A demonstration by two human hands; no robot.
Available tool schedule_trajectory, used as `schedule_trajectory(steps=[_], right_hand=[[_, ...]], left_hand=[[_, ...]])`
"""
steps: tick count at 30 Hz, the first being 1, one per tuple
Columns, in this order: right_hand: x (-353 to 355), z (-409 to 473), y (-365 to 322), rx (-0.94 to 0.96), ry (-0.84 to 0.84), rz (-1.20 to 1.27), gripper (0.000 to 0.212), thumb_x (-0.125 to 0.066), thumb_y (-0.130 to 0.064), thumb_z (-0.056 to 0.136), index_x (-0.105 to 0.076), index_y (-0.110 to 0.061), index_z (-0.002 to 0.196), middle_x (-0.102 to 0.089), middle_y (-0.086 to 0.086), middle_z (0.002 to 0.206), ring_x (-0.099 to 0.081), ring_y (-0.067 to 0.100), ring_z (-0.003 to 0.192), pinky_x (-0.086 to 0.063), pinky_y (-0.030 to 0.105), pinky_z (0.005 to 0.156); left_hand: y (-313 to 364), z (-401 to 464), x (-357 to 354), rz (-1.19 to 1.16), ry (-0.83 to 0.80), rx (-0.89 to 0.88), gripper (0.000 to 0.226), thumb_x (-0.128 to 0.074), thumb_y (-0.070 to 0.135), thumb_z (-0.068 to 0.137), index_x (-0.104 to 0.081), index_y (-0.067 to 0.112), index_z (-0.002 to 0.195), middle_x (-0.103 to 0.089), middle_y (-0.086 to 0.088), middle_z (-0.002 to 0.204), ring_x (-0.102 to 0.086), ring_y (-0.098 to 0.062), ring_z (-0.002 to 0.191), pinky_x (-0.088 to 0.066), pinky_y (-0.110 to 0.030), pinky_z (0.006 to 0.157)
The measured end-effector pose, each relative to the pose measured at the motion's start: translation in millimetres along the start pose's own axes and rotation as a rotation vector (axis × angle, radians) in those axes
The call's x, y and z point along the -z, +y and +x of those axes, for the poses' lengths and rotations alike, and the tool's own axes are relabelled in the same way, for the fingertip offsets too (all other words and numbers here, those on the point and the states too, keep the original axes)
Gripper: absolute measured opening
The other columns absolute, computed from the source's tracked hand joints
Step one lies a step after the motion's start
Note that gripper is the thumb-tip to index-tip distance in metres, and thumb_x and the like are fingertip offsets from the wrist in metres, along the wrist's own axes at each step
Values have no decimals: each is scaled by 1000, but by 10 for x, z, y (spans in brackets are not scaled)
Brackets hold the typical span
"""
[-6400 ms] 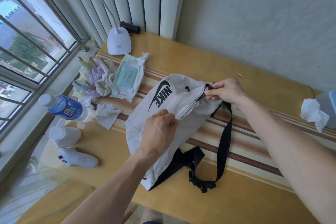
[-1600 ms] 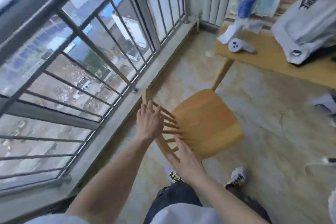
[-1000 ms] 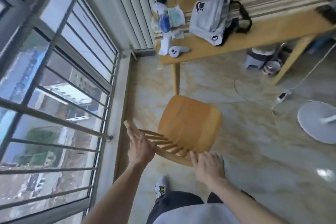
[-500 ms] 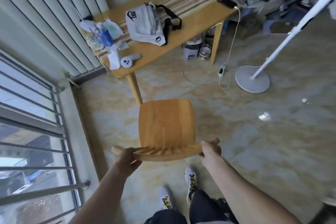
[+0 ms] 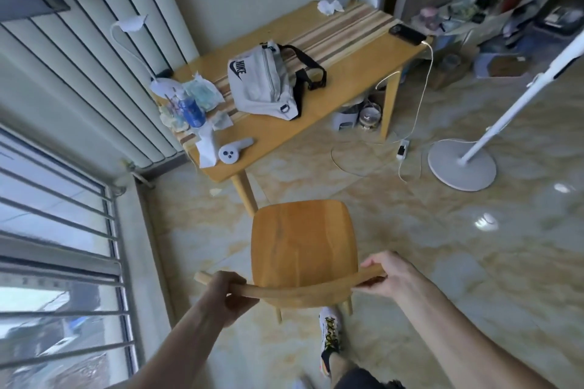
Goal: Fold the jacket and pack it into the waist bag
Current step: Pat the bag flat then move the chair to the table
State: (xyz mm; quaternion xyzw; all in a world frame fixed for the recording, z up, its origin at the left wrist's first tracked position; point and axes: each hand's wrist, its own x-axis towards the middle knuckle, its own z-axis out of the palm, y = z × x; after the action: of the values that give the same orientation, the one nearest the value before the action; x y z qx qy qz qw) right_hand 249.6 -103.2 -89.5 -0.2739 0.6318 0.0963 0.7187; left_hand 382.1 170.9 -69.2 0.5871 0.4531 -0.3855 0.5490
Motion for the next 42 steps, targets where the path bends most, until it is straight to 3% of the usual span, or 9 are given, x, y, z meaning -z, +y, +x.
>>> schedule_trajectory(steps=[3, 9, 14, 19, 24, 27, 33, 37, 42], right_hand=[[-298, 14, -641, -6, -52, 3, 18, -46, 16, 90, -50, -2, 92, -47, 31, 130, -43, 52, 132, -31, 74, 110], [-757, 126, -1850, 8, -57, -11, 17, -53, 11, 89, -51, -2, 99, -35, 33, 149, -27, 59, 142, -29, 75, 110], [-989, 305, -2536, 55, -67, -92, 20, -53, 12, 86, -51, -3, 98, -50, 33, 124, -46, 53, 125, -34, 75, 107], [-1333, 531, -3231, 108, -41, -141, 14, -52, 11, 88, -50, -2, 85, -52, 26, 102, -54, 46, 94, -40, 73, 102], [-1644, 866, -3855, 139, -38, -152, 15, -49, 11, 89, -48, -3, 83, -51, 23, 96, -56, 42, 91, -49, 71, 92], [-1790, 1096, -4192, 149, -37, -181, 17, -48, 12, 88, -48, -3, 79, -55, 20, 86, -58, 38, 86, -61, 59, 60], [-1989, 1581, -4823, 117, -110, -254, 17, -45, 13, 90, -53, 1, 81, -57, 28, 101, -53, 40, 108, -41, 63, 108], [-2013, 1890, -5086, 91, -146, -262, 16, -46, 16, 89, -55, 2, 87, -57, 33, 115, -54, 39, 108, -41, 58, 112], [-1907, 2195, -5177, 29, -199, -324, 23, -54, 13, 87, -56, 7, 110, -57, 32, 131, -59, 41, 117, -49, 55, 105]], left_hand=[[569, -75, -357, 46, -12, -15, 8, -61, -2, 86, -55, -6, 88, -68, -26, 64, -67, -42, 68, -58, -49, 40], [1514, -16, -1034, 46, -77, 34, 28, -70, 1, 82, -51, -3, 102, -56, -26, 106, -68, -46, 100, -56, -52, 36], [1846, 227, -1461, -58, -162, 60, 21, -64, 0, 87, -49, -1, 102, -55, -23, 96, -64, -41, 78, -57, -58, 53], [2210, 589, -1959, -249, -265, 60, 6, -56, -4, 89, -51, -2, 89, -57, -24, 85, -60, -40, 76, -60, -52, 51], [2506, 968, -2429, -438, -360, 90, 9, -51, -9, 84, -53, -1, 80, -59, -19, 74, -57, -35, 75, -56, -50, 94], [2633, 1093, -2715, -507, -375, 69, 24, -56, -10, 67, -58, -2, 89, -64, -21, 84, -60, -35, 82, -65, -43, 68], [2725, 1438, -3203, -601, -241, 77, 44, -58, -8, 66, -58, 0, 110, -58, -20, 96, -58, -30, 85, -62, -41, 75], [2720, 1490, -3454, -636, -153, 54, 50, -57, -8, 62, -53, 2, 111, -54, -19, 90, -57, -31, 81, -60, -43, 79], [2694, 1427, -3662, -608, 9, -35, 10, -54, -1, 93, -57, 0, 102, -60, -17, 87, -61, -30, 78, -63, -37, 55]])
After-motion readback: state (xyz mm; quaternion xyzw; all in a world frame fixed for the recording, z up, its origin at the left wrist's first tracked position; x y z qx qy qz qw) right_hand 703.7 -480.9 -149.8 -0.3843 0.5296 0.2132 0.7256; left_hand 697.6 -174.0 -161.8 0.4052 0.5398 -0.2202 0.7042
